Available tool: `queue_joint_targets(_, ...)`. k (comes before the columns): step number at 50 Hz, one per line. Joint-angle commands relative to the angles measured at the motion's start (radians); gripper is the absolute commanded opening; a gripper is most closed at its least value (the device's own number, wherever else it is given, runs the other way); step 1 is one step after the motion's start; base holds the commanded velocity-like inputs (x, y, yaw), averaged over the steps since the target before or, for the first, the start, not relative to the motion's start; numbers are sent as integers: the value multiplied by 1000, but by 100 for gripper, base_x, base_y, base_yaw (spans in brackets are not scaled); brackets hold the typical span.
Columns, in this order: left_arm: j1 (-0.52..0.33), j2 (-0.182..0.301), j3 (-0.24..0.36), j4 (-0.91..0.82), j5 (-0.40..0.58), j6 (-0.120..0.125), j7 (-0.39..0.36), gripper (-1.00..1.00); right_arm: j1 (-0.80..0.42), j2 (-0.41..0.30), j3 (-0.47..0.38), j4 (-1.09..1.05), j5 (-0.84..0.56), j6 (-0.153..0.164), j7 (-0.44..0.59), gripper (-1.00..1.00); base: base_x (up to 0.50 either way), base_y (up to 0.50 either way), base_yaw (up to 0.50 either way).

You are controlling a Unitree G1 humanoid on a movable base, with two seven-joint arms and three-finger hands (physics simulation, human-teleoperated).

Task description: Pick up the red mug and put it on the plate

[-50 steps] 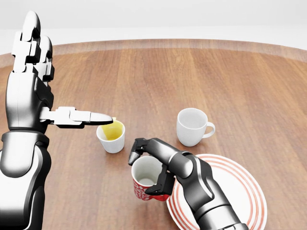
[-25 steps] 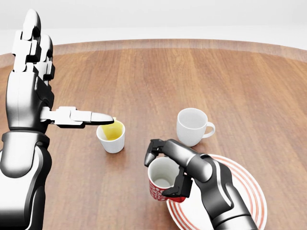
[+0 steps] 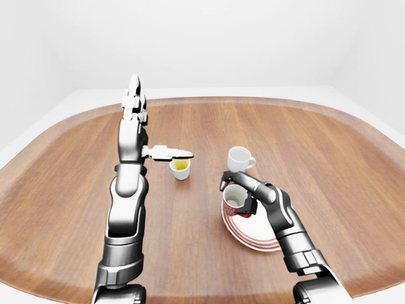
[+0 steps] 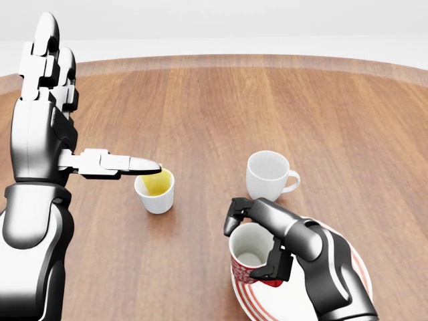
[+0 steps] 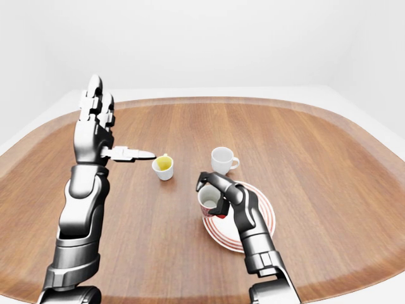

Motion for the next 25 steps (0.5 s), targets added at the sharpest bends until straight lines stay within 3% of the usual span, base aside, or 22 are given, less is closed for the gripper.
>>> queue_joint_targets(1, 0, -3, -4, -4, 3, 0, 0, 100, 35, -32, -25, -58, -22, 0, 32, -100, 0, 0, 0)
queue_joint_targets(25, -2, -9, -9, -16, 12, 0, -1, 100, 49, -82, -66, -44, -5, 0, 43, -100, 0, 0, 0)
